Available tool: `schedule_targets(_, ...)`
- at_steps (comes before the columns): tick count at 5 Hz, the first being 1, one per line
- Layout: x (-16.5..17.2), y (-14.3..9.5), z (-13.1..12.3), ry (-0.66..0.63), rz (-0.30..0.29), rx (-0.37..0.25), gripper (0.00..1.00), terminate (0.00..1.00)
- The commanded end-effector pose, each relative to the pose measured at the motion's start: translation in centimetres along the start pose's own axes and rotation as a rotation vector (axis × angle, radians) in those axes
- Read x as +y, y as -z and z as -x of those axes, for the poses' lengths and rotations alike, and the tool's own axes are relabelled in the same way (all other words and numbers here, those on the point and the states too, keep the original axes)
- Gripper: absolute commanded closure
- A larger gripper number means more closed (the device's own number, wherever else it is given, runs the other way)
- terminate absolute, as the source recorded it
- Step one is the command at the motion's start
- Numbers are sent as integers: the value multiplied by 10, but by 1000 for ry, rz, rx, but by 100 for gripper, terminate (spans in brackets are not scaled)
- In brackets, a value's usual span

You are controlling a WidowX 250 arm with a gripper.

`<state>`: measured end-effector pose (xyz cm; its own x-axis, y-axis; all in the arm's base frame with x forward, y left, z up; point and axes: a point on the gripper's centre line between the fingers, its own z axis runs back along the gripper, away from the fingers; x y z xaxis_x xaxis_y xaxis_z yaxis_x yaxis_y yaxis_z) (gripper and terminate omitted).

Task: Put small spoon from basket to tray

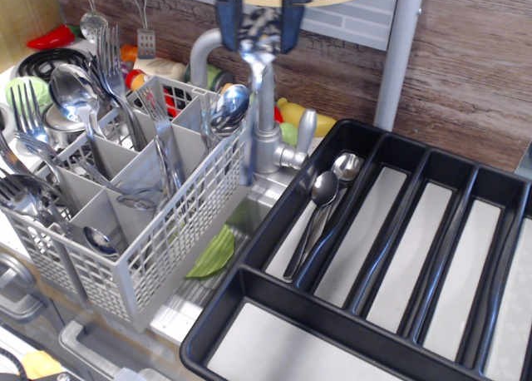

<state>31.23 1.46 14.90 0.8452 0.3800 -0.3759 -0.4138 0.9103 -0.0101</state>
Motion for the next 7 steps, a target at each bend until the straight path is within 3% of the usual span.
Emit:
schedule_targets(1,-16,9,-9,31,44,-66,100,0)
schedule_targets(2,-19,32,-23,49,44,-56,100,0)
schedule_targets(4,-14,75,-40,69,91,57,100,0)
schedule_targets(5,-13,99,-49,111,116,44,100,0)
schedule_targets(6,-14,101,-46,130,118,-53,0,0)
schedule_targets(7,-14,101,-46,130,118,-53,0,0)
